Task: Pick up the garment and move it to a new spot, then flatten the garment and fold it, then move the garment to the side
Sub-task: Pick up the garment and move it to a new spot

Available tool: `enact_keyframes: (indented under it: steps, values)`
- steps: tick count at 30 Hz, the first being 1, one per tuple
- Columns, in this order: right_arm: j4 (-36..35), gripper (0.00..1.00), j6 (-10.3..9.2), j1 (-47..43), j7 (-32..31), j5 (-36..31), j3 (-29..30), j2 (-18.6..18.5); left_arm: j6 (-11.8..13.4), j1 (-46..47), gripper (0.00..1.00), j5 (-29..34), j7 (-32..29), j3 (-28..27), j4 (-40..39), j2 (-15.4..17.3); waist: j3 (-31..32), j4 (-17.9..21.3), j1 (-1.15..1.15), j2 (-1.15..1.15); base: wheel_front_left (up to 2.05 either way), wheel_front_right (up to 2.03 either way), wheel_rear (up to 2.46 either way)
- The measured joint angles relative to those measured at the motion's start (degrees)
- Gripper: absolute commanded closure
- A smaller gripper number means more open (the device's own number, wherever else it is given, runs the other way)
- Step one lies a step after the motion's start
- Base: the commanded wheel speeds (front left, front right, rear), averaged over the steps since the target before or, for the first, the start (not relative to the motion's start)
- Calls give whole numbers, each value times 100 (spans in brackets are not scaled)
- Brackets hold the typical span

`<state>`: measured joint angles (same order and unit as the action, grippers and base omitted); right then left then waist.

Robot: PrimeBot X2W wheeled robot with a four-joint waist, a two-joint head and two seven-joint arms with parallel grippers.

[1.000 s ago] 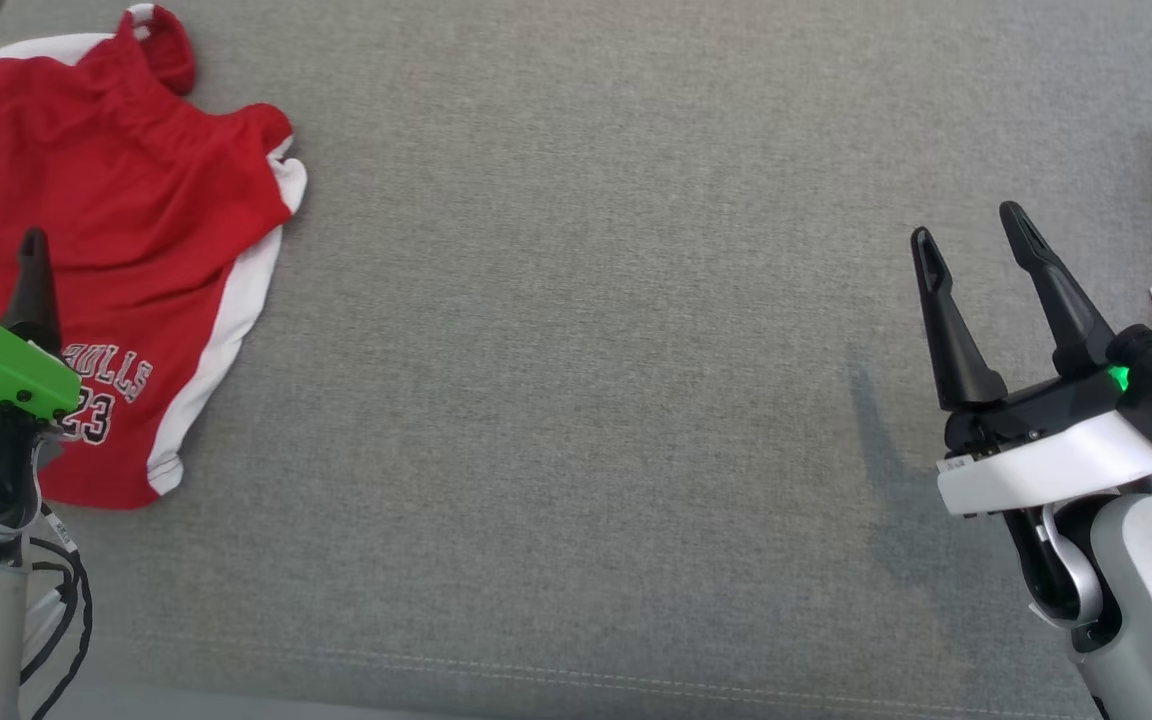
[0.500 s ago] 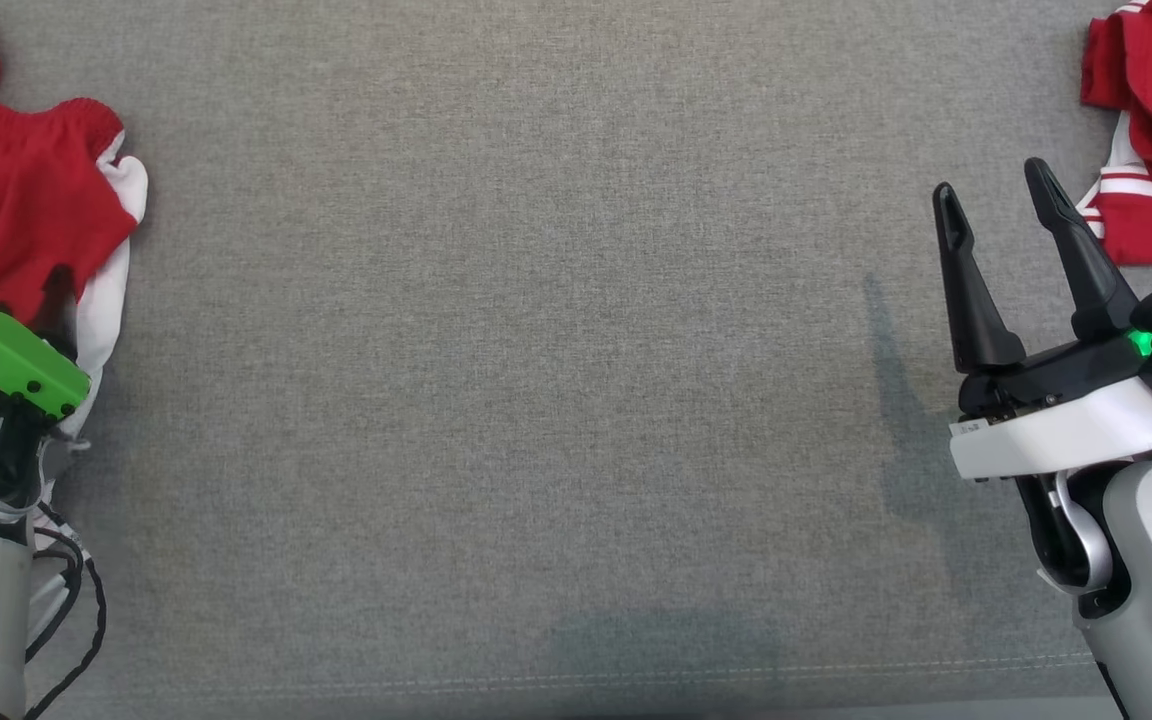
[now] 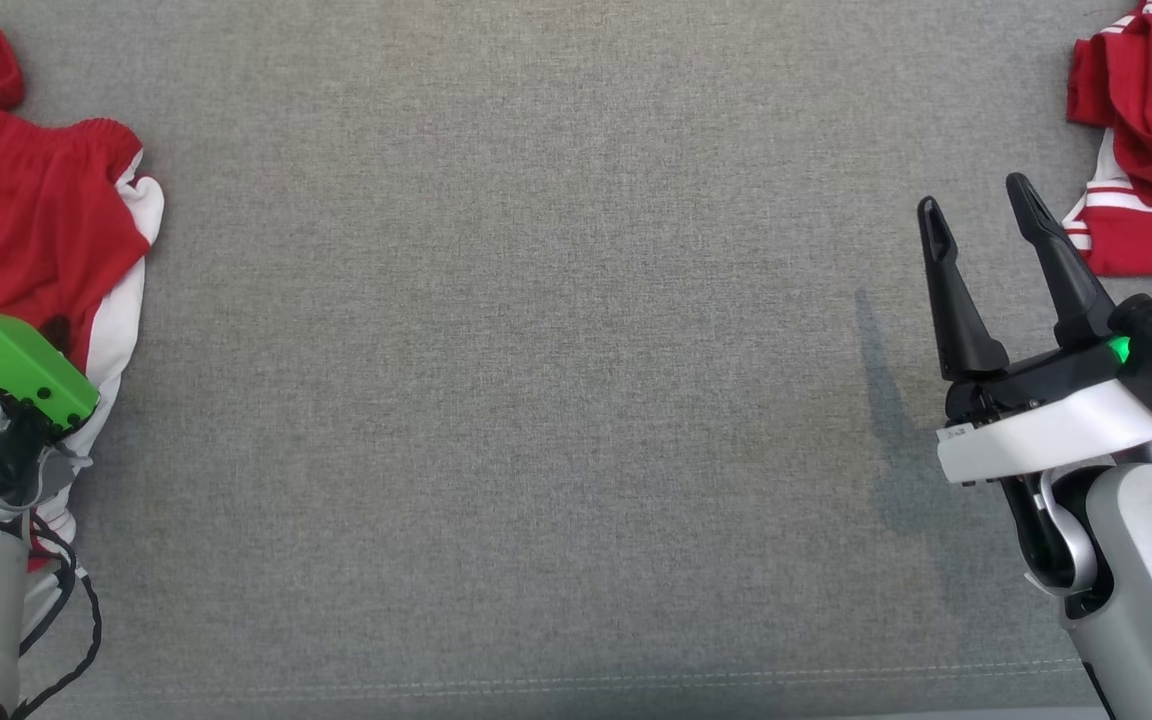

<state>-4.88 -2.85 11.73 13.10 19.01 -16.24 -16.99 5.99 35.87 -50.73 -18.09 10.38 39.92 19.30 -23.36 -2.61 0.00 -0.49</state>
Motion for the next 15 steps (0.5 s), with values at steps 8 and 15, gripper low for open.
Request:
enact_keyframes:
  steps: [8,15]
  values:
    - [105,0,32,0,48,0,-2,45,-154,61,100,12,169,12,177,-23,185,6,0,0,0,0,0]
    - [214,0,43,0,79,0,1,92,-470,160,100,278,581,123,147,-19,425,11,0,0,0,0,0]
